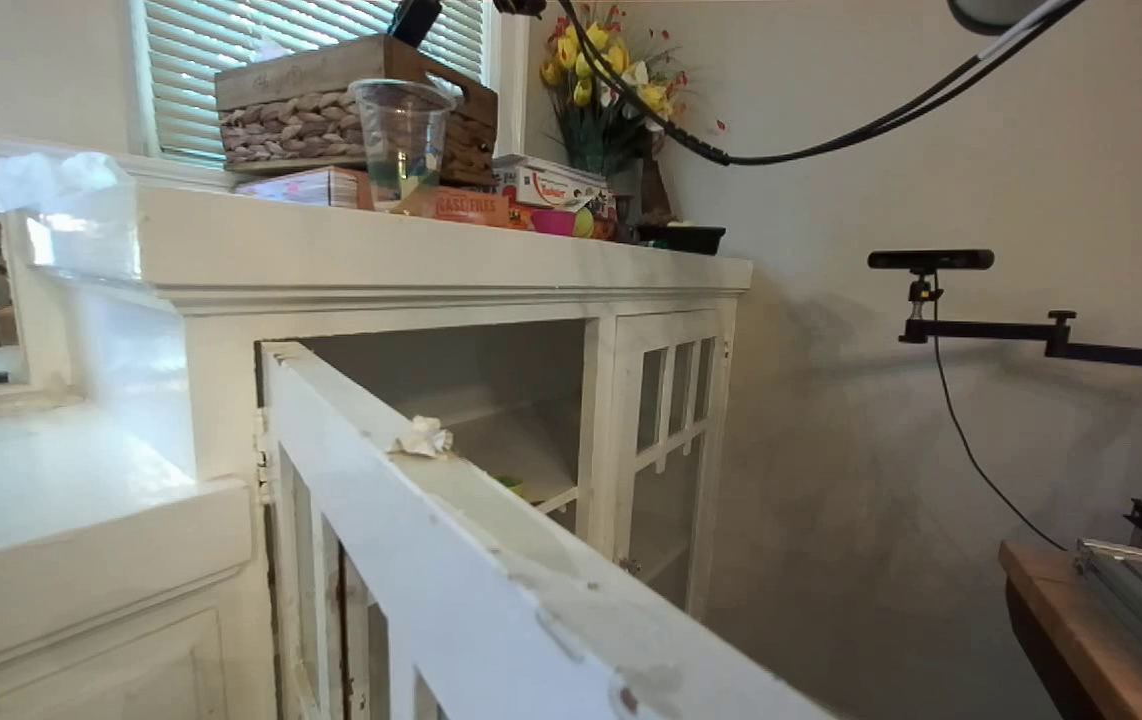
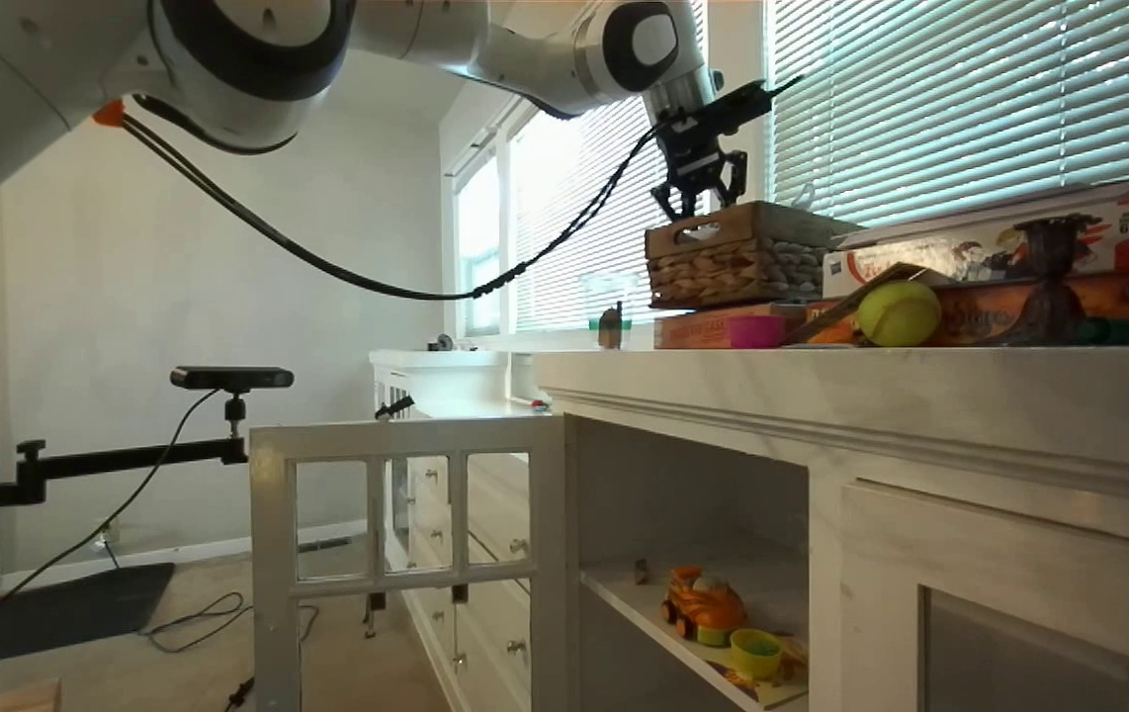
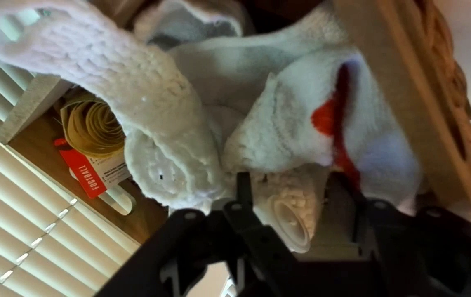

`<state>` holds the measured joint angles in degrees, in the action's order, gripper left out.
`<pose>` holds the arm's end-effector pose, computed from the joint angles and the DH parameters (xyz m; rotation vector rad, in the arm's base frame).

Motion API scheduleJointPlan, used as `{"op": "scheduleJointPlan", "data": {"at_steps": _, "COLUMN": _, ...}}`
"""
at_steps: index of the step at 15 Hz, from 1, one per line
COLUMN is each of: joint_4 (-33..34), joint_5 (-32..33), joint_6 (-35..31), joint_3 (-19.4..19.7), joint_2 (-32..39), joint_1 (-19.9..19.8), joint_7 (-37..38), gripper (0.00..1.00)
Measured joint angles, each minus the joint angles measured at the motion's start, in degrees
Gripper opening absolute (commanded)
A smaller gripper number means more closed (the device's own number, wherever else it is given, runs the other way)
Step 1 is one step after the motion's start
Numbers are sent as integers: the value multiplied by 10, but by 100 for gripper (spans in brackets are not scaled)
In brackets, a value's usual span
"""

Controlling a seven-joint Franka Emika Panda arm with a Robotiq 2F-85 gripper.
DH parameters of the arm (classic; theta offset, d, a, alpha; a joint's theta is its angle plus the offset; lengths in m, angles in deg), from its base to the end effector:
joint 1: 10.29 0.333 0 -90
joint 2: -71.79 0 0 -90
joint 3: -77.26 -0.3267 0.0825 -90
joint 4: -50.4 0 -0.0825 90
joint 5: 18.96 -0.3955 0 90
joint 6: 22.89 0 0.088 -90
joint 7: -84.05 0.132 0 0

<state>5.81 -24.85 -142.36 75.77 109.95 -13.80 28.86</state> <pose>0.7975 -0.0298 0.6181 2.5235 1.2131 0.8974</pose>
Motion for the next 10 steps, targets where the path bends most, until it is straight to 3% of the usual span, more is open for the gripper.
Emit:
{"op": "scheduleJointPlan", "data": {"at_steps": 2, "joint_4": 13, "joint_5": 0, "joint_6": -4, "joint_3": 4, "joint_2": 3, "joint_1": 0, "joint_7": 1, "gripper": 99}}
{"op": "scheduleJointPlan", "data": {"at_steps": 8, "joint_4": 60, "joint_5": 0, "joint_6": -19, "joint_3": 29, "joint_2": 10, "joint_1": -2, "joint_7": 10, "gripper": 100}}
{"op": "scheduleJointPlan", "data": {"at_steps": 10, "joint_4": 74, "joint_5": 0, "joint_6": -20, "joint_3": 39, "joint_2": 19, "joint_1": -5, "joint_7": 11, "gripper": 92}}
